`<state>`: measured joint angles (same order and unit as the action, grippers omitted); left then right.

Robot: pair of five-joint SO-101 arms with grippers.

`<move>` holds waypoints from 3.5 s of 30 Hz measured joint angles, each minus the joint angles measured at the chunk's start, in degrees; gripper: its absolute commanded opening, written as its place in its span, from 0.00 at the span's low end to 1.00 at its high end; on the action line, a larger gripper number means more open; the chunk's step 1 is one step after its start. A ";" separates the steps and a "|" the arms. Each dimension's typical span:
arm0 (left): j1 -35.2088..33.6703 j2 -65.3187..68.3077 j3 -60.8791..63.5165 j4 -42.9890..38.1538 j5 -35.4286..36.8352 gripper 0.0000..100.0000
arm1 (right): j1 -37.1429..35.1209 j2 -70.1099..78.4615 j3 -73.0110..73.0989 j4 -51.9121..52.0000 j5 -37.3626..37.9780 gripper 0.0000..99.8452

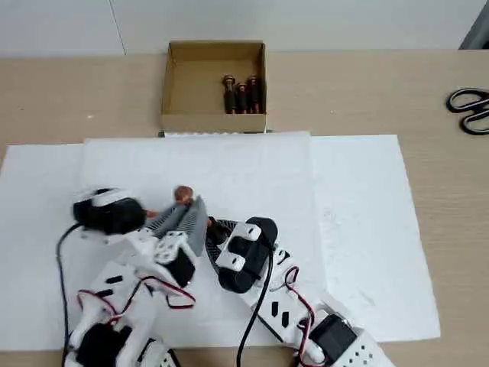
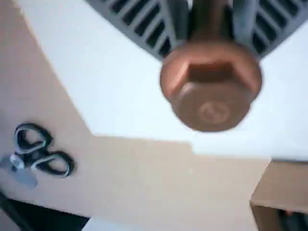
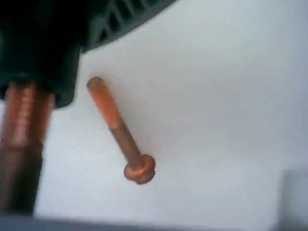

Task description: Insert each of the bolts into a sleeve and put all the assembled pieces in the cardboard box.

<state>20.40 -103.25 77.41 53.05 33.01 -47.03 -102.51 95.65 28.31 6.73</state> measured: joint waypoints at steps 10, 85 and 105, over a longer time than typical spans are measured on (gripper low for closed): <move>3.69 -0.09 2.02 0.53 -4.48 0.01 | 0.00 -0.09 0.00 0.00 -0.09 0.00; -22.59 -0.09 6.68 10.46 -23.65 0.01 | 10.64 -0.09 0.00 2.29 0.00 0.00; -23.03 -0.09 16.70 7.47 -24.35 0.01 | 27.78 -0.09 -5.10 16.18 -9.93 0.00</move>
<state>-2.64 -103.34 94.11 60.53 8.66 -19.25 -102.59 90.55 44.48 -3.21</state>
